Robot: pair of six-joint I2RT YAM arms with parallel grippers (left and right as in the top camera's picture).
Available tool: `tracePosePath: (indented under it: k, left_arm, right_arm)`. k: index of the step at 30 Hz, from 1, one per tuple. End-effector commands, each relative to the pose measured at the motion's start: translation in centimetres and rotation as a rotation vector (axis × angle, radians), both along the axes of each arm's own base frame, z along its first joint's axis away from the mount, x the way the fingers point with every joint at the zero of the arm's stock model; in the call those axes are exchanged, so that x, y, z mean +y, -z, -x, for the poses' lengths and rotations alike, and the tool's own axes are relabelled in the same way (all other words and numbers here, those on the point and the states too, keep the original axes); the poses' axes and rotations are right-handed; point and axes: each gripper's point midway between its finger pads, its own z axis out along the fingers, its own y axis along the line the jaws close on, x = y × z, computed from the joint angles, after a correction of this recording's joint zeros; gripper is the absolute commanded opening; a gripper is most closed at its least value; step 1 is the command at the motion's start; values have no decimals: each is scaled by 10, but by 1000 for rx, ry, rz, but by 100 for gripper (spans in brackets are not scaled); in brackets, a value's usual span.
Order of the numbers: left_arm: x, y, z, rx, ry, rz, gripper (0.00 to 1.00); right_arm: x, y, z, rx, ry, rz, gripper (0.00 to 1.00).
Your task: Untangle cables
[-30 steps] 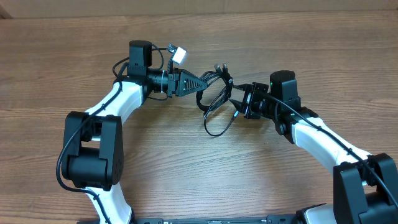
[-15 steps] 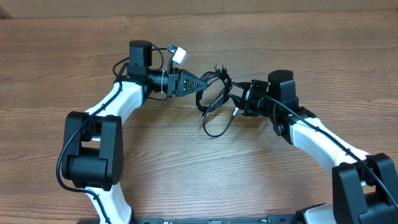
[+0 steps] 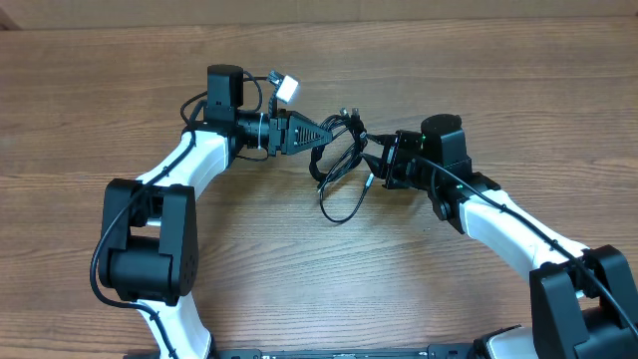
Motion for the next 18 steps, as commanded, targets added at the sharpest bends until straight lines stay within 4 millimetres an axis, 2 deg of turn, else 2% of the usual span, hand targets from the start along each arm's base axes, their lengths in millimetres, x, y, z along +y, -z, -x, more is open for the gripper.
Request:
tracePosePath:
  k: [1,5,8,11,12,15,18]
  left_arm:
    - [-2,1,4,-15,21,15,4]
    - [-2,1,4,-15,21,15,4]
    - [-3,6,0,5,-9,-16,4]
    - [0,38,-20,132,-164,-185,4]
    - [2,49,-24,172,-211,-238,4]
    - [10,71,-32,247,-306,-350,4]
    - [11,72,-32,254,-307,-354,4]
  right_arm:
    - [6,13,17,87,-27,6,32]
    - [-9,35,31,154,-51,99,28]
    - [-10,37,34,106,-119,148,23]
    - [-10,37,35,-26,-253,253,8]
    - [-12,38,34,-73,-298,293,6]
    - [-15,40,38,-216,-468,410,5]
    - [-7,39,49,-309,-611,420,5]
